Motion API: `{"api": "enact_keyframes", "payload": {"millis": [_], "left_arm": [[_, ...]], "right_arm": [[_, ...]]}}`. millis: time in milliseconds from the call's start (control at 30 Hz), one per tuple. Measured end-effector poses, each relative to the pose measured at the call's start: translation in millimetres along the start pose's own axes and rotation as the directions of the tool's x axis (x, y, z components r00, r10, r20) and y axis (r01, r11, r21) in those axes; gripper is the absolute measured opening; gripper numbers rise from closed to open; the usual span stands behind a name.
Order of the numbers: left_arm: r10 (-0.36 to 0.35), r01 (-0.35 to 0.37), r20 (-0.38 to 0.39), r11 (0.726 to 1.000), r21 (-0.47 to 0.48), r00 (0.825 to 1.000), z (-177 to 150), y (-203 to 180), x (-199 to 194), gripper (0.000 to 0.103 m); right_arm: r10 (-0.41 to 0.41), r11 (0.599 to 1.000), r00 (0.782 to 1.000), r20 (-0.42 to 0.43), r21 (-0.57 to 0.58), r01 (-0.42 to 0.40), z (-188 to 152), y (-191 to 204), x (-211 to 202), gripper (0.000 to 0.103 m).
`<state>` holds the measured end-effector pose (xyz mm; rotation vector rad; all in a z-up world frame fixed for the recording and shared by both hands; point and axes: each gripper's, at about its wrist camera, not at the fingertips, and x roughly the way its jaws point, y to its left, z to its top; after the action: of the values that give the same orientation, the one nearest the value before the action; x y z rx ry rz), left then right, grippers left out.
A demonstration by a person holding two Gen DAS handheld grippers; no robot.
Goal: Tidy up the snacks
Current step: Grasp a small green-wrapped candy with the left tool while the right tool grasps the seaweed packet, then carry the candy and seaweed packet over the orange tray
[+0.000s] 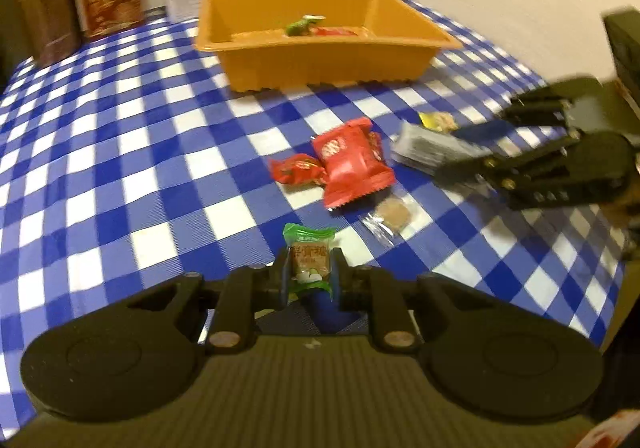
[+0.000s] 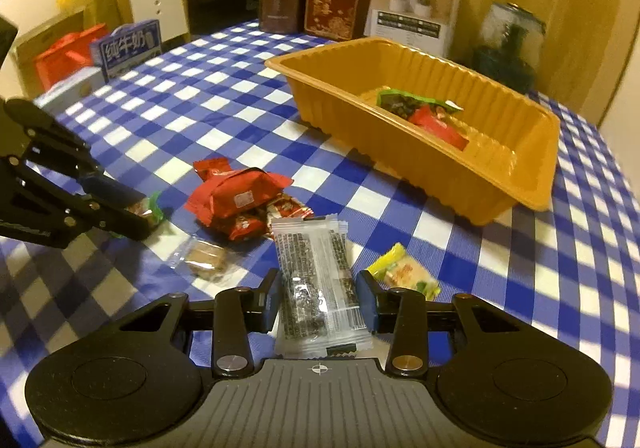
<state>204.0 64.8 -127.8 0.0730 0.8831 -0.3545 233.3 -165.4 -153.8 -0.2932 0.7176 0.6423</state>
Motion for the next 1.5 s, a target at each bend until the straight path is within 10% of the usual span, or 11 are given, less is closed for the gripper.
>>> {"api": "enact_keyframes", "payload": {"millis": [1500], "left_arm": [[0.108, -0.066, 0.264, 0.984, -0.163, 0.958, 121, -39, -38, 0.017]], "right_arm": [[-0.160, 0.941, 0.957, 0.241, 0.330, 0.075, 71, -31, -80, 0.040]]}}
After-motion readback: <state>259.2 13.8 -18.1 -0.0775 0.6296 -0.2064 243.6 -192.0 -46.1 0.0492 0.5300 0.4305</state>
